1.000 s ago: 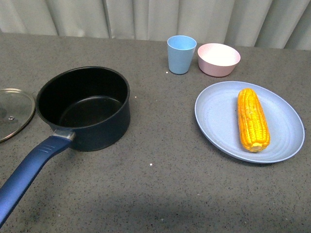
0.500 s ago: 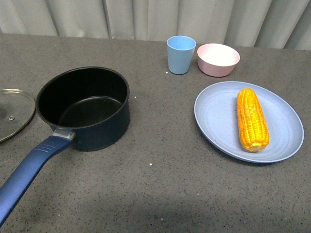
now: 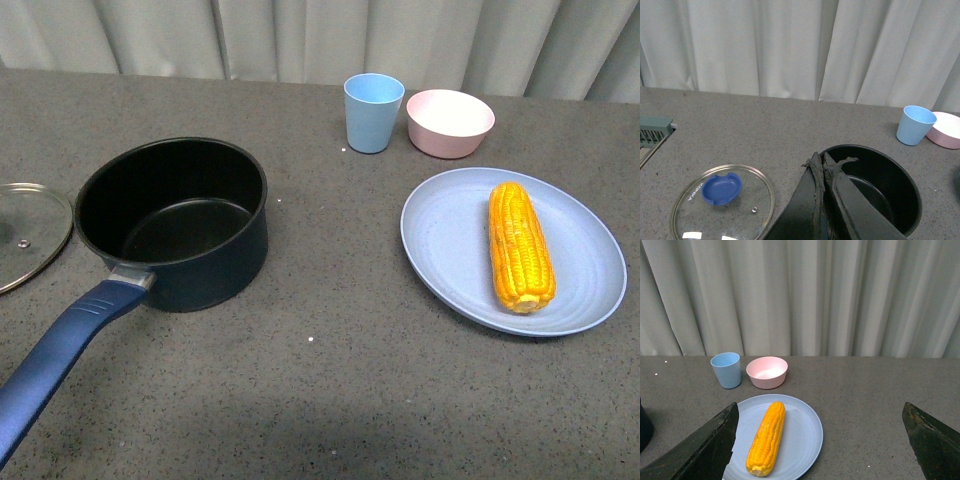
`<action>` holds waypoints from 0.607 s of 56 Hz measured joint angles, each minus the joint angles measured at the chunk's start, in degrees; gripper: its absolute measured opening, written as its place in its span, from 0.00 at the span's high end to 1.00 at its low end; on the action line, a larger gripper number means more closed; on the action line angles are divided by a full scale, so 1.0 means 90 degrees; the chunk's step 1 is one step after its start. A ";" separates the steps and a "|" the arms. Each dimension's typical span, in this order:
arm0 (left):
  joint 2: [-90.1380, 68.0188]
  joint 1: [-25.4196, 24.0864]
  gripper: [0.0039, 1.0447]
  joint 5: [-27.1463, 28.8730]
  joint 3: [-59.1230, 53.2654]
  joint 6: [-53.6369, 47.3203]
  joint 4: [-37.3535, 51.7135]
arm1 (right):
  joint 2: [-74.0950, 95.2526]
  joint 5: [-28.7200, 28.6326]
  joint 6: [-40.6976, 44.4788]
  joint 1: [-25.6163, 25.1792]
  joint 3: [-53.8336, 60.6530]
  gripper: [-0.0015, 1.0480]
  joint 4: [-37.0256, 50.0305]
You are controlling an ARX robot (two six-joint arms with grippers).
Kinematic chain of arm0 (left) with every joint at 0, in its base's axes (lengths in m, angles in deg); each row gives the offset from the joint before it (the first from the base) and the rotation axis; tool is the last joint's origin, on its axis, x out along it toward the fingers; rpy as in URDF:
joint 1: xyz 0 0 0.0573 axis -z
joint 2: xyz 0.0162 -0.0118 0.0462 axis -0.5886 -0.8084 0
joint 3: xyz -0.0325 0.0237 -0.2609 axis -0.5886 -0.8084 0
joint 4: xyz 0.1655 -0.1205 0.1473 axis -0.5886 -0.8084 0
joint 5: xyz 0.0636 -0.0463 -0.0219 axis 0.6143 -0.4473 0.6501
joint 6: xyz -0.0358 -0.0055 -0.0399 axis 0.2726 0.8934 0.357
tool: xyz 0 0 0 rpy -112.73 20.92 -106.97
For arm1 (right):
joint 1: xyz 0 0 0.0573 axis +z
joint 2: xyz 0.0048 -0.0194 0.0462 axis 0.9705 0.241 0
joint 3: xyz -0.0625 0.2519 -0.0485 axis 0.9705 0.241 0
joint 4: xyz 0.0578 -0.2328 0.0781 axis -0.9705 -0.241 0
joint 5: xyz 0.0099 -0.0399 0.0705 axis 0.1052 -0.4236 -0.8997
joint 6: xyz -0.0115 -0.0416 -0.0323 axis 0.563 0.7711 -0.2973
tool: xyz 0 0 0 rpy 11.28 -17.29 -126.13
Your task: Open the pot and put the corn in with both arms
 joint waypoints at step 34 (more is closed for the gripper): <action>0.3104 0.0002 0.96 0.0005 -0.0231 0.0000 -0.2667 | -0.0002 0.0000 0.0000 0.0000 0.0000 0.09 0.0000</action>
